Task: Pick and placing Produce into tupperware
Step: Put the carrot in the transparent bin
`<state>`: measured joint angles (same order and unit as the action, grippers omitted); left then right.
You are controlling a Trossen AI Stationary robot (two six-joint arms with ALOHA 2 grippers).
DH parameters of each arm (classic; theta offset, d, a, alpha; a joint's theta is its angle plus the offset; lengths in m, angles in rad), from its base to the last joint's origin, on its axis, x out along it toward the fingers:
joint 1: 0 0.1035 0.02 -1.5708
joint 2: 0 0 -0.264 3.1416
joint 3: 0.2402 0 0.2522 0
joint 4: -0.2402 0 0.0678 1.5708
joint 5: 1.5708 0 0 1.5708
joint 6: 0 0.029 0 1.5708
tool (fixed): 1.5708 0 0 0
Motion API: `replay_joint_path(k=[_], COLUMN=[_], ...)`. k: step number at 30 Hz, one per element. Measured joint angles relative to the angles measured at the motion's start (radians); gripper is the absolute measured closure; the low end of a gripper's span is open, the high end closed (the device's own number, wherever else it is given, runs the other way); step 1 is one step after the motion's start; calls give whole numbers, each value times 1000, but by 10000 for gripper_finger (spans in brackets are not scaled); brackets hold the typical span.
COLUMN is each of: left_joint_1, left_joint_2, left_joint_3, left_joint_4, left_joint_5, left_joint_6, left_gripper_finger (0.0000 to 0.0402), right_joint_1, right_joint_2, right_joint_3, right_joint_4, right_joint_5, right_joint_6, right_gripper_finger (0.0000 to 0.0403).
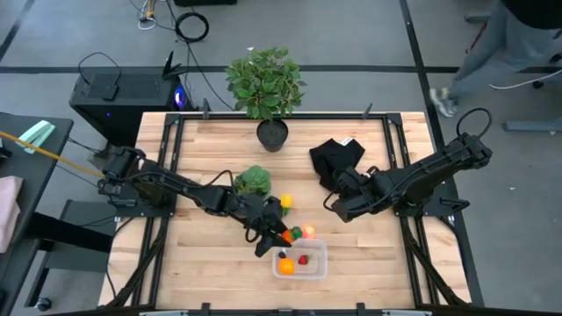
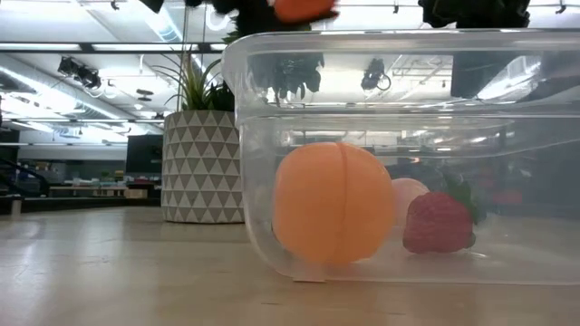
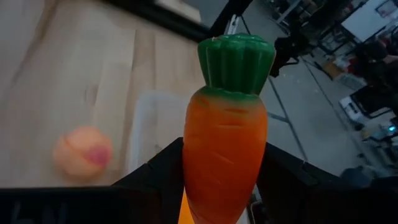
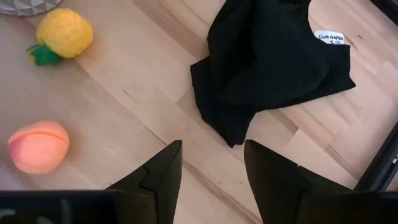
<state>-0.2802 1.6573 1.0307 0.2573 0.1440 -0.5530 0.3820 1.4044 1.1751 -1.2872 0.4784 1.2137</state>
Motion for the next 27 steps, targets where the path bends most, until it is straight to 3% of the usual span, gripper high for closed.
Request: replay_joint_path(k=[10, 18, 27], left_joint_1=[5, 1, -17], left_joint_2=[78, 211, 245], left_joint_3=[225, 322, 338], left_joint_4=[-329, -378, -398], left_joint_5=[-111, -81, -49], left_joint_6=[255, 224, 163], left_gripper_finger=[223, 220, 223], right_joint_1=[0, 0, 0], right_joint_2=[0, 1, 1], right_joint_3=[0, 0, 0], right_joint_4=[4, 7, 9], right_joint_5=[0, 0, 0], right_joint_6=[-1, 0, -1], right_gripper_finger=[224, 224, 224])
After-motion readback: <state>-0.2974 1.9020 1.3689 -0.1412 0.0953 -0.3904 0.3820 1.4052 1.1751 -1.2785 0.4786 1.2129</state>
